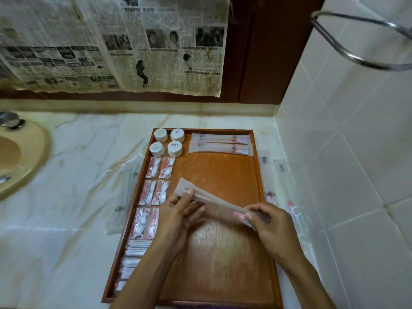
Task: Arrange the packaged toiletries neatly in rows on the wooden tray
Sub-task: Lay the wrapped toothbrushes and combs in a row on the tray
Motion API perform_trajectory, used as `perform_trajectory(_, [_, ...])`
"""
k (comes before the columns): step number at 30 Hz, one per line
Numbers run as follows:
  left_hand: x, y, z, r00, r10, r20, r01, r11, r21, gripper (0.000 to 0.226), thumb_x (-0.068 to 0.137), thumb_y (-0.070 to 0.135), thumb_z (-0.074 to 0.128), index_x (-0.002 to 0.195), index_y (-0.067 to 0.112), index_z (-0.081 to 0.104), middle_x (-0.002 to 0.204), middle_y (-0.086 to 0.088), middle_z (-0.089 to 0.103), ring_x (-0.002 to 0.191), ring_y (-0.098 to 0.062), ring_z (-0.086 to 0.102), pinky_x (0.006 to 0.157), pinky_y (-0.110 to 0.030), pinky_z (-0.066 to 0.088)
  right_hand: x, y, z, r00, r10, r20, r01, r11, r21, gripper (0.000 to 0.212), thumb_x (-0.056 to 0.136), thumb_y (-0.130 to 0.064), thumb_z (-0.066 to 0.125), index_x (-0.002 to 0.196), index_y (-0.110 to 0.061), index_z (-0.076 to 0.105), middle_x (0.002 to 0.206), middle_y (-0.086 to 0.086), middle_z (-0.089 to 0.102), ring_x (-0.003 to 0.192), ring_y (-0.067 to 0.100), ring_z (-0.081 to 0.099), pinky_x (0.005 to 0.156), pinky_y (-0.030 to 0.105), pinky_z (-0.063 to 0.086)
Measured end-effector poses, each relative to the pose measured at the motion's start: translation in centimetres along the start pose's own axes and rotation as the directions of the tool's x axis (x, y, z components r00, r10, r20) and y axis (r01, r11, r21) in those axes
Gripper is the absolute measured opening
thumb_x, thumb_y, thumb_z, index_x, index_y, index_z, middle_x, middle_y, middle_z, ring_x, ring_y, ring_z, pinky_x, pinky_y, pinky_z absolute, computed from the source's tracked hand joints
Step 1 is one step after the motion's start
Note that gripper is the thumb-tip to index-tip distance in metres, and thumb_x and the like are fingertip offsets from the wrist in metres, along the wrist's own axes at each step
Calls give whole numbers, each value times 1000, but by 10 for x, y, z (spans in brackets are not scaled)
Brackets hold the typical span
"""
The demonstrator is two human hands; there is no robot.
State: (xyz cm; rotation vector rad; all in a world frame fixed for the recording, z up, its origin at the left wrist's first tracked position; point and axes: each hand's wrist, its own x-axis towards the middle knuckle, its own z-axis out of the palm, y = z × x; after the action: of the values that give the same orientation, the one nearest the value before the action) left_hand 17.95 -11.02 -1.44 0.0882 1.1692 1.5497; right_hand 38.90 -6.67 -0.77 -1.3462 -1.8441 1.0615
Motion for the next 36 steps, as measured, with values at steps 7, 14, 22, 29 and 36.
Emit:
perform_trajectory(7, [4, 11, -3, 950, -295, 103, 310, 930, -195, 28, 85, 12, 62, 109, 12, 47, 117, -25, 66, 107, -37, 66, 81, -48, 58, 2, 8, 2, 924, -381, -28, 354, 881, -314, 32, 71, 7, 78, 90, -19, 77, 89, -9, 63, 92, 8, 52, 80, 12, 42])
perform_trajectory(14, [9, 3, -9, 971, -204, 125, 232, 929, -288, 31, 94, -8, 38, 115, 9, 54, 117, -19, 68, 107, -30, 66, 78, -46, 59, -3, 11, 1, 989, 41, 140, -61, 988, 140, 57, 81, -16, 77, 122, -50, 55, 130, -30, 47, 123, -10, 44, 92, 11, 43])
perform_trajectory(22, [7, 2, -14, 967, -153, 205, 215, 919, -329, 47, 83, -8, 46, 127, 9, 50, 127, -18, 63, 115, -32, 63, 91, -52, 51, 1, 5, 0, 927, 330, 178, -370, 728, 578, 22, 87, -4, 66, 108, -10, 68, 85, 16, 74, 71, 23, 70, 59, 23, 56])
perform_trajectory(29, [-6, -16, 1, 958, -249, 139, 246, 968, 41, 29, 77, -1, 68, 105, -8, 61, 98, -25, 71, 87, -29, 72, 70, -36, 60, -2, 2, 9, 914, 324, 246, -407, 715, 569, 12, 88, -10, 68, 98, -8, 74, 88, 18, 73, 71, 26, 68, 60, 30, 58])
perform_trajectory(36, [-12, -33, 13, 949, -300, 97, 277, 939, 203, 20, 71, 8, 77, 89, 0, 76, 98, -22, 72, 89, -25, 73, 66, -28, 59, -5, 2, 14, 919, 310, 245, -391, 796, 461, 14, 93, -16, 62, 93, -14, 75, 82, 12, 74, 75, 25, 72, 62, 30, 58])
